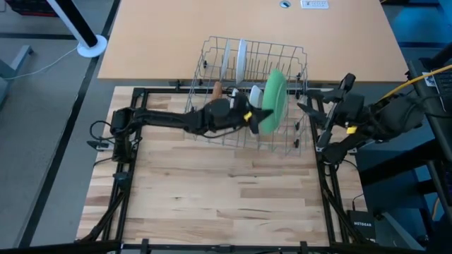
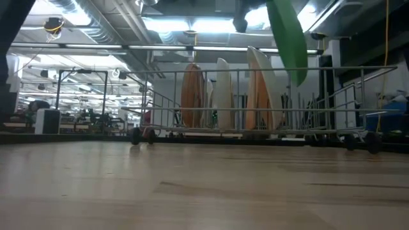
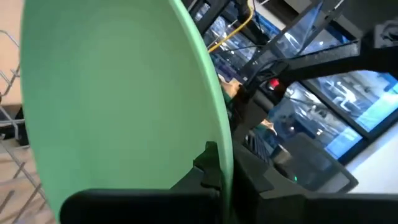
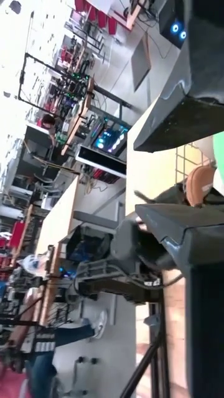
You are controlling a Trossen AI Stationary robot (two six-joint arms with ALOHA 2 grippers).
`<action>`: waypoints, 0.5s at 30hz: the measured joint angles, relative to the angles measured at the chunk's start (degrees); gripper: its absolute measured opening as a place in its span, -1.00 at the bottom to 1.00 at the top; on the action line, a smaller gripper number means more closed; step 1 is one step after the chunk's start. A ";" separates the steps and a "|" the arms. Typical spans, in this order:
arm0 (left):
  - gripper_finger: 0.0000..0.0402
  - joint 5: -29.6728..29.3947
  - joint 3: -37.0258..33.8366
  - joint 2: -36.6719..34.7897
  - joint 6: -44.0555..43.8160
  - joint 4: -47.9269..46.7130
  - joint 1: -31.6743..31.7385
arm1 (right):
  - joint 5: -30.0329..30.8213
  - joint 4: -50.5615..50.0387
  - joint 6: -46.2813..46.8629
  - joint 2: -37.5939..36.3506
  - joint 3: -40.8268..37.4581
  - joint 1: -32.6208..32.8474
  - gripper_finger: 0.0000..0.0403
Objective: Sort dishes
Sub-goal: Put the green plate into the gray dishwasher rack
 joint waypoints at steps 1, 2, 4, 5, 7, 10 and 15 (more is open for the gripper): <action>-0.99 0.68 0.00 0.18 -0.75 0.29 0.62 | 0.00 -0.13 0.00 0.16 -0.02 0.00 -0.25; -0.99 1.36 0.00 0.37 -1.75 0.56 1.09 | 0.14 0.02 0.00 0.27 -0.02 -0.02 -0.25; -0.99 1.77 -0.02 1.32 -2.87 2.27 1.43 | 0.34 0.02 0.00 0.31 -0.02 0.00 -0.25; -0.99 1.76 0.00 1.59 -3.18 2.81 1.54 | 0.38 0.03 0.00 0.32 -0.02 -0.01 -0.25; -0.99 1.77 -0.02 2.39 -3.82 3.63 1.74 | 0.39 0.04 0.02 0.29 -0.02 0.00 -0.25; -0.99 1.72 0.00 3.74 -4.77 3.64 1.59 | 0.39 0.05 0.00 0.32 -0.02 -0.02 -0.25; -0.99 1.22 -0.02 5.58 -5.83 3.43 1.61 | 0.39 -0.10 0.05 0.32 -0.02 0.00 -0.25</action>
